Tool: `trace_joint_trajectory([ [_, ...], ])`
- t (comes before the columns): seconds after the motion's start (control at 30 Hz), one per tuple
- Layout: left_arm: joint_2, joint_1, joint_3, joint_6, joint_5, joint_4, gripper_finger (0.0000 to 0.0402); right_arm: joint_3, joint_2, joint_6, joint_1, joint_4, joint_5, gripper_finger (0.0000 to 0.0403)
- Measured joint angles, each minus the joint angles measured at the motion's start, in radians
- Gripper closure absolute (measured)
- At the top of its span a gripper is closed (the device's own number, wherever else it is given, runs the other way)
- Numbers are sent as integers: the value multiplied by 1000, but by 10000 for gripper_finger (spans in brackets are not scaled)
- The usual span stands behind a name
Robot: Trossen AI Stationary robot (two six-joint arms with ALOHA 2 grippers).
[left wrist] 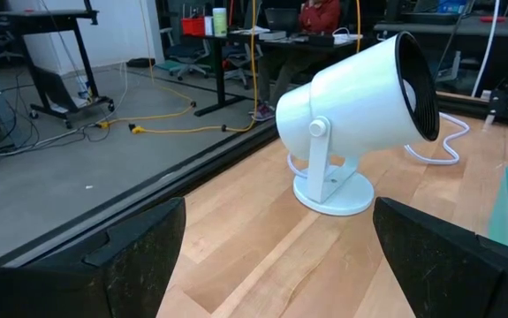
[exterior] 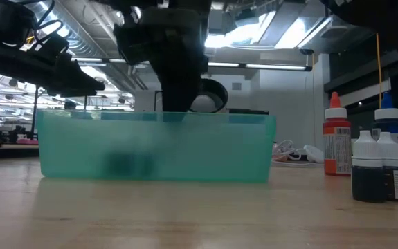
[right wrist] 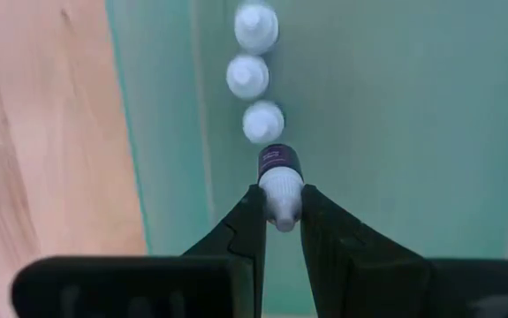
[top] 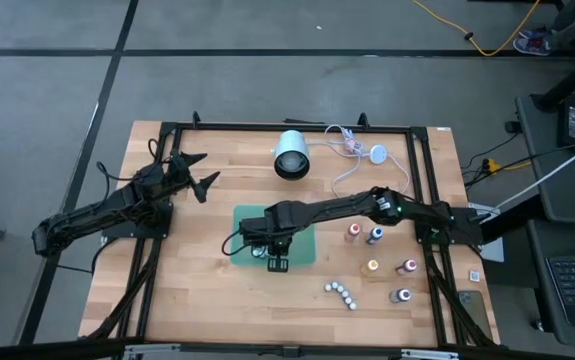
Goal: Pick & Place food coloring
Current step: Put the small purple food coloring bottle into the bin
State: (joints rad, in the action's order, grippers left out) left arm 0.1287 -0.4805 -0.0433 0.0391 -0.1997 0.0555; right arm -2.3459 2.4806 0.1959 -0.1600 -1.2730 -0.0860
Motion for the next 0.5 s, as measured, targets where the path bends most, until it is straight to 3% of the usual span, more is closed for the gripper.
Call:
trace_joint_trajectory([
  [0.5,0,0,0,0,0,0,41,0,42,1,0,6,-4,343],
])
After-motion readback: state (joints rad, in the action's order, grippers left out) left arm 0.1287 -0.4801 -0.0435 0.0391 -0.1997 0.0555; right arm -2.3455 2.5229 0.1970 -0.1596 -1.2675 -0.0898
